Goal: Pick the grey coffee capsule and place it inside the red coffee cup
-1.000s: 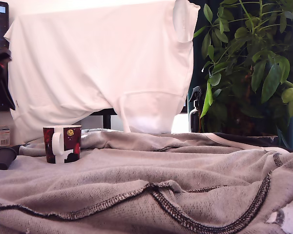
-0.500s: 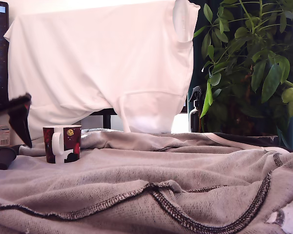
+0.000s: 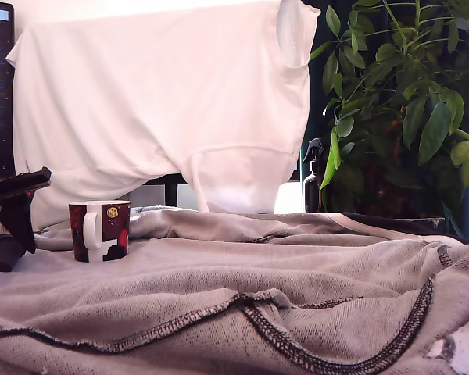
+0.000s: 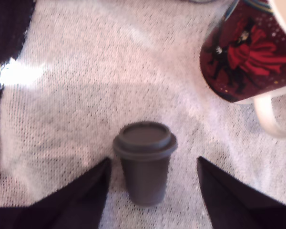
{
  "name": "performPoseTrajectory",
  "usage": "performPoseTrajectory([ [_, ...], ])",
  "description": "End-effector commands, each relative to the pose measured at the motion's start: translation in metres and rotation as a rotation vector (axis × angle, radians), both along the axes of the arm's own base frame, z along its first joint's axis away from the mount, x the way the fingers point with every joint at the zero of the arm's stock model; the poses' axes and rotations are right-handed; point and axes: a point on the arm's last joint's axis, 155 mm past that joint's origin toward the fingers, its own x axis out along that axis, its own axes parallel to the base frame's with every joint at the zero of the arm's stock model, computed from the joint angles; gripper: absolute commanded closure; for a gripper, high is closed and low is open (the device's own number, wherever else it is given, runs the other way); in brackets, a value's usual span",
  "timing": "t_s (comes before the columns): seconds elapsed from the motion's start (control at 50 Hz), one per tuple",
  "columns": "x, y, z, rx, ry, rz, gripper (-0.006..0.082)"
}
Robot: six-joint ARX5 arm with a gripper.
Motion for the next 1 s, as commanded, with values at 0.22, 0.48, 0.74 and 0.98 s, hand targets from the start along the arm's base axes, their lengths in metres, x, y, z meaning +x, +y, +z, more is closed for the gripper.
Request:
performPoseTrajectory([
  [0.22, 0.007, -0.001, 0.004, 0.021, -0.026, -0.024, 0.0695],
  [0.48, 0.031, -0.003, 0.035, 0.016, -0.105, -0.024, 0.0694],
  [0.74, 0.06, -0.026, 0.083, -0.02, -0.228, -0.072, 0.0694],
  [0.98, 0.067, -0.067, 0.107, -0.043, -0.32, -0.155, 0.0694],
])
